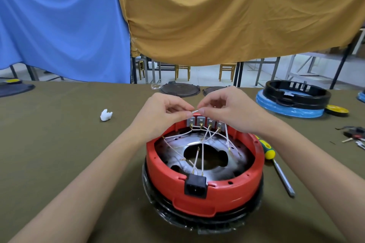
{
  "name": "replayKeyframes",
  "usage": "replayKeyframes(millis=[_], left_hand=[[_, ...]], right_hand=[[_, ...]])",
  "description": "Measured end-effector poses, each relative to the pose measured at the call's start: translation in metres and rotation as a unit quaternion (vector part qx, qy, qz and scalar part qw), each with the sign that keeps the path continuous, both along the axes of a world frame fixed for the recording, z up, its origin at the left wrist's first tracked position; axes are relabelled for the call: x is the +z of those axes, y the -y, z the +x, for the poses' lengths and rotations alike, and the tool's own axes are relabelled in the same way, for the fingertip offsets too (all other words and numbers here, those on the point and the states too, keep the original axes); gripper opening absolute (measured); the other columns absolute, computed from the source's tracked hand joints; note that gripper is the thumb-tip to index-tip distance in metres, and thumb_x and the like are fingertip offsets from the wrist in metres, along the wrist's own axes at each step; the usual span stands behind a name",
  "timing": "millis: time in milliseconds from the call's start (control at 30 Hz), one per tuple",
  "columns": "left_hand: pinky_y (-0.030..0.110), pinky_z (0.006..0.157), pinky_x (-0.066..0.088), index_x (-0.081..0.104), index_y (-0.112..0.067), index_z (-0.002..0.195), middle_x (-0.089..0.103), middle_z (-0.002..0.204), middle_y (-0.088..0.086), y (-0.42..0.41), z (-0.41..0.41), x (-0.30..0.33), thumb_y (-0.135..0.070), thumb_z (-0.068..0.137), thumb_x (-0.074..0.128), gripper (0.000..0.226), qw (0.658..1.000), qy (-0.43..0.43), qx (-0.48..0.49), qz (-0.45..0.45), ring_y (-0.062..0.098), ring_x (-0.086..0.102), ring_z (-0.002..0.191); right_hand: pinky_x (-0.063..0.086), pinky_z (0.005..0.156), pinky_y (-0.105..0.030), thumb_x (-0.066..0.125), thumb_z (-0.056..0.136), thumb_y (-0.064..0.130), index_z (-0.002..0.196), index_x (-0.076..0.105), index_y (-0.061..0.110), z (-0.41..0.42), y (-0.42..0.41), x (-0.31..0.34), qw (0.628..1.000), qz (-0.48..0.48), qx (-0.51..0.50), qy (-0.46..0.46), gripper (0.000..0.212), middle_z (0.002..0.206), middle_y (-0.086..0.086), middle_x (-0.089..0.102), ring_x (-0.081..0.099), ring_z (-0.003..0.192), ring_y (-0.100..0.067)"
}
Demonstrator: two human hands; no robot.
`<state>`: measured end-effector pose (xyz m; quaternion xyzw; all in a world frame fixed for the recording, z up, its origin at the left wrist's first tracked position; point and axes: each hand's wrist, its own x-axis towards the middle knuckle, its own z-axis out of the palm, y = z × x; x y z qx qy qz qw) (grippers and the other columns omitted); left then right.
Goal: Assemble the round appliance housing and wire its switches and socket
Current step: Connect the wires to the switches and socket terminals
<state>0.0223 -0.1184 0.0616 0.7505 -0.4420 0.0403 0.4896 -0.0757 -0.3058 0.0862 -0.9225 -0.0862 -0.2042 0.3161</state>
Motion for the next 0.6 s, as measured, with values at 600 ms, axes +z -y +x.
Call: replayKeyframes(millis=[600], left_hand=[[0.031, 0.065, 0.053, 0.064, -0.033, 0.102, 0.069, 0.090, -0.007, -0.022, -0.002, 0.008, -0.019, 0.087, 0.062, 0.021, 0.970, -0.071, 0.030, 0.228, 0.003, 0.064, 0.068]], right_hand=[[0.050, 0.068, -0.036, 0.074, 0.087, 0.018, 0.086, 0.076, 0.016, -0.012, -0.002, 0.006, 0.999, 0.032, 0.043, -0.006, 0.003, 0.085, -0.007, 0.071, 0.059, 0.066, -0.014]])
